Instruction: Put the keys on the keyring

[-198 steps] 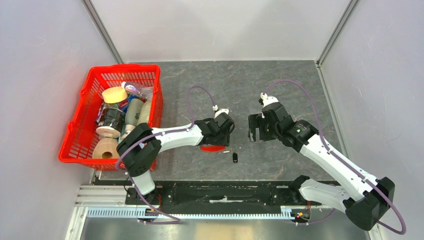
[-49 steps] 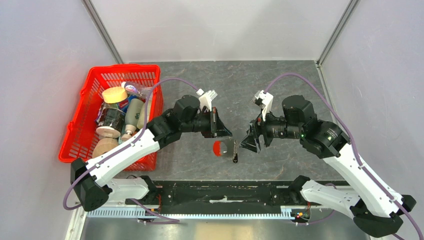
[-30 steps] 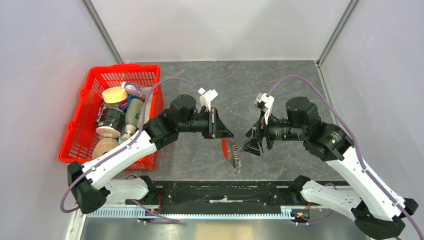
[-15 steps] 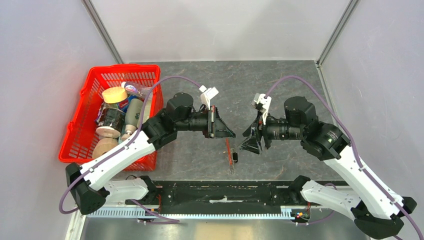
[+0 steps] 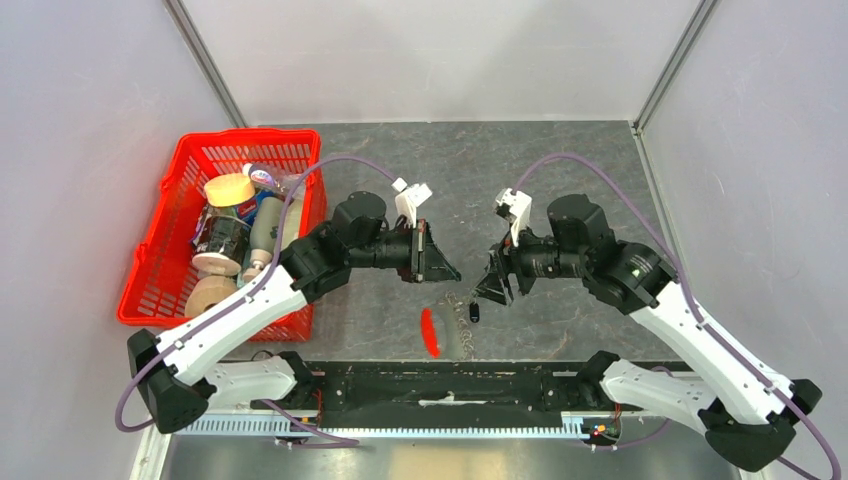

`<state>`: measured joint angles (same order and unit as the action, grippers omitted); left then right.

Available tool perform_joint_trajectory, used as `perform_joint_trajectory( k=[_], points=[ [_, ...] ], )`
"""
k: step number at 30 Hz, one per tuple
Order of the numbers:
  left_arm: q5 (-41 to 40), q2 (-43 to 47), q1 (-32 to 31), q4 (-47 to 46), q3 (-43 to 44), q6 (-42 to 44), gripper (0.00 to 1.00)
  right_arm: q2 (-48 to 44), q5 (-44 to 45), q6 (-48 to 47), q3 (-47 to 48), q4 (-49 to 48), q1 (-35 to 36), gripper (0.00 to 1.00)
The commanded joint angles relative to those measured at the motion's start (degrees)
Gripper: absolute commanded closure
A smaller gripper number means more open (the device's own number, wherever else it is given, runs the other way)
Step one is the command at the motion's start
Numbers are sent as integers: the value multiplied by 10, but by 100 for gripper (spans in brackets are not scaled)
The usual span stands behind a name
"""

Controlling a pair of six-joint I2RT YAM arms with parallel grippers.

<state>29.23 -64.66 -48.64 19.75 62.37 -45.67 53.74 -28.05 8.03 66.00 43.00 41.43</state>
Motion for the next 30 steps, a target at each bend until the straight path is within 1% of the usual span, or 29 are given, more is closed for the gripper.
perform_joint_trajectory(
  k=[1,8,12,20,25,30],
  points=[
    [-42,19,3,43,-19,44,91,20,44,37,-9,-8,2,26],
    [-80,28,3,45,-85,52,73,45,55,99,-72,-23,2,25],
    [-86,12,3,18,-133,49,71,41,64,120,-118,-37,2,25],
    [-69,-69,5,-73,-214,23,72,34,86,165,-170,-55,2,25],
    [-59,-133,8,-114,-213,21,72,34,91,186,-189,-69,2,25],
    [-64,-181,14,-122,-198,29,71,20,92,190,-200,-69,2,24]
  ],
)
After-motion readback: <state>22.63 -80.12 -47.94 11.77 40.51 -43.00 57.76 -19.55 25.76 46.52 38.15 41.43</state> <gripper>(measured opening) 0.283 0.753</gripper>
